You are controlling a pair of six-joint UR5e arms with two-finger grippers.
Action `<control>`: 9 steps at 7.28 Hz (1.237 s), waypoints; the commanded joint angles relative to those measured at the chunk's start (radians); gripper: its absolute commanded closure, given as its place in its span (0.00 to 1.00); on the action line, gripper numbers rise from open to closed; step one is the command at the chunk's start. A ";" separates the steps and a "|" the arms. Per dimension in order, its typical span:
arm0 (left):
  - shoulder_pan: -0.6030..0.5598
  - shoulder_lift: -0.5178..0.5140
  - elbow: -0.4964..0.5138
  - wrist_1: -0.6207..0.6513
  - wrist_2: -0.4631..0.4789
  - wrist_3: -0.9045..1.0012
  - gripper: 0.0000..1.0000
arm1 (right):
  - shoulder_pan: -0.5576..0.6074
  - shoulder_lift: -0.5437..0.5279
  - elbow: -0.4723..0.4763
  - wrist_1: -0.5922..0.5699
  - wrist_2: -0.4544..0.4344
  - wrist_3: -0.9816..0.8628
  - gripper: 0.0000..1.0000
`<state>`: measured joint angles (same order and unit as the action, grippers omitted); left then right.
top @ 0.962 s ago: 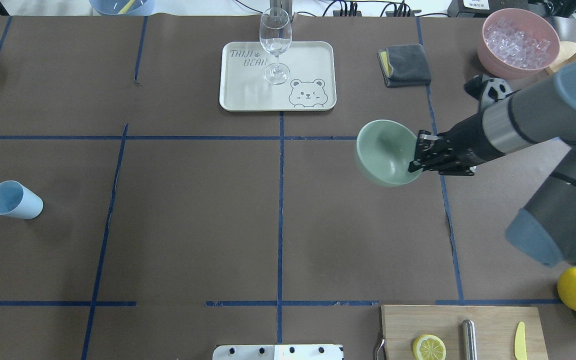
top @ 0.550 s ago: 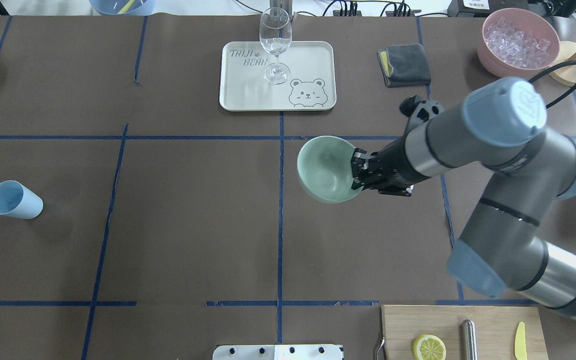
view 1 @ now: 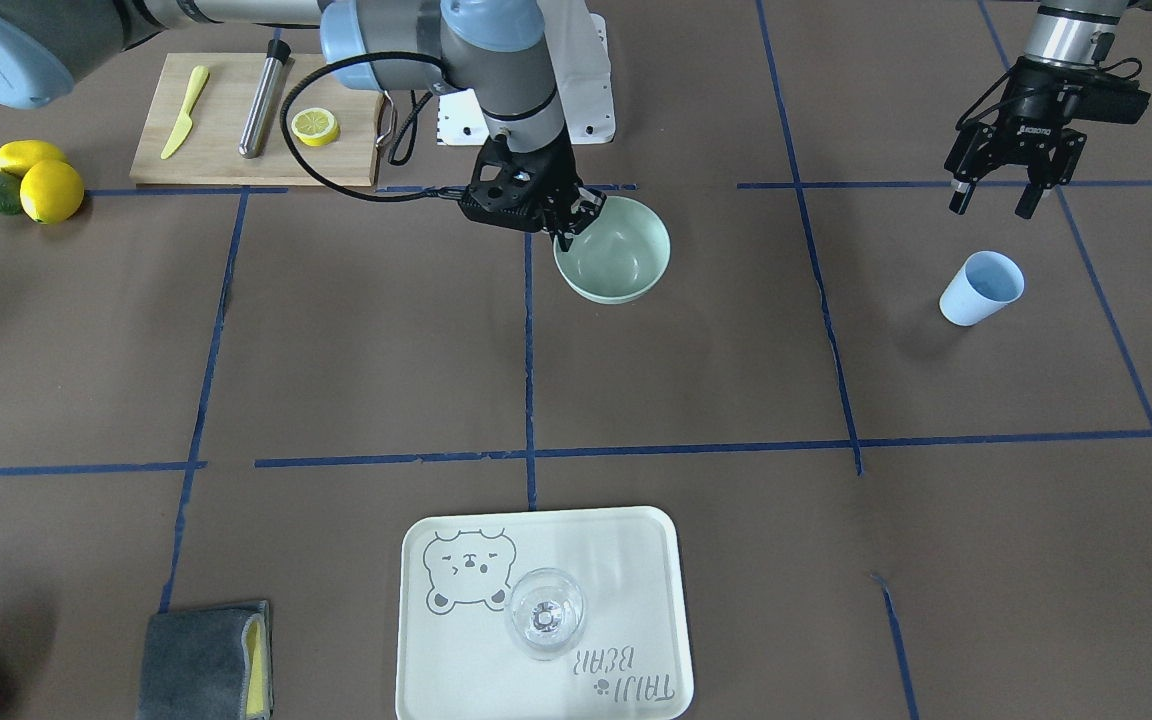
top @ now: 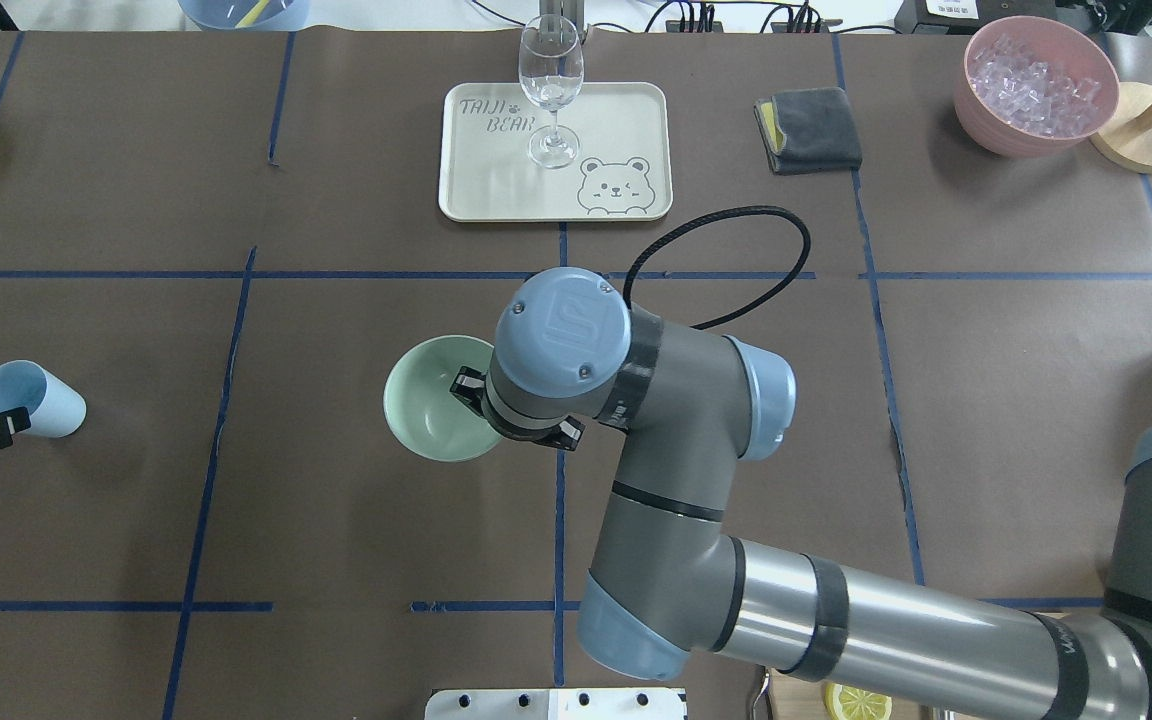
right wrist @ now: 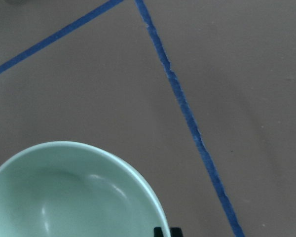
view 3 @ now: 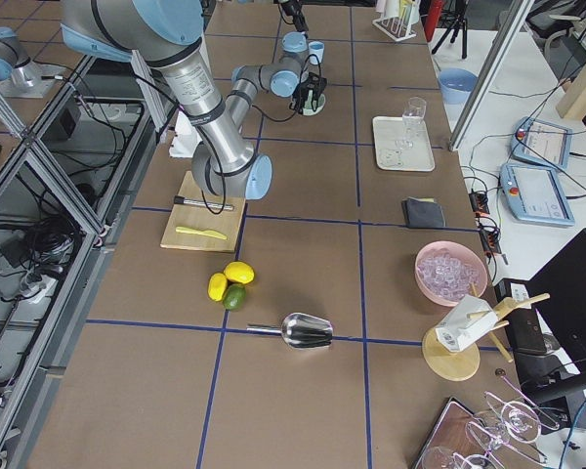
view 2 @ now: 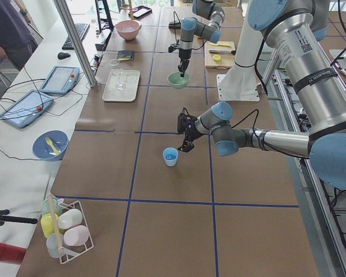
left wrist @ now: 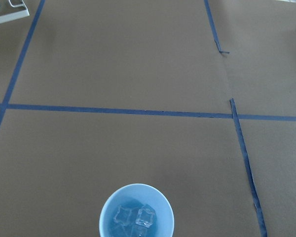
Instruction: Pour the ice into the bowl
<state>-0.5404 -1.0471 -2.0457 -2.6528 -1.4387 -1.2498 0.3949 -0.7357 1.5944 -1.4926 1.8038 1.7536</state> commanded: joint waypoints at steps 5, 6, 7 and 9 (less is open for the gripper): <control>0.108 0.010 0.004 0.057 0.136 -0.011 0.00 | -0.001 0.084 -0.182 0.094 -0.052 -0.003 0.00; 0.135 0.012 0.012 0.057 0.173 -0.043 0.00 | 0.005 0.090 -0.175 0.092 -0.050 -0.003 0.00; 0.192 0.012 0.025 0.057 0.231 -0.100 0.00 | 0.019 0.090 -0.169 0.092 -0.047 -0.006 0.00; 0.267 0.012 0.071 0.060 0.363 -0.157 0.00 | 0.092 0.085 -0.110 0.065 0.044 -0.019 0.00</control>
<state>-0.3157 -1.0355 -2.0018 -2.5937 -1.1542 -1.3732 0.4435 -0.6481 1.4508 -1.4116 1.7892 1.7420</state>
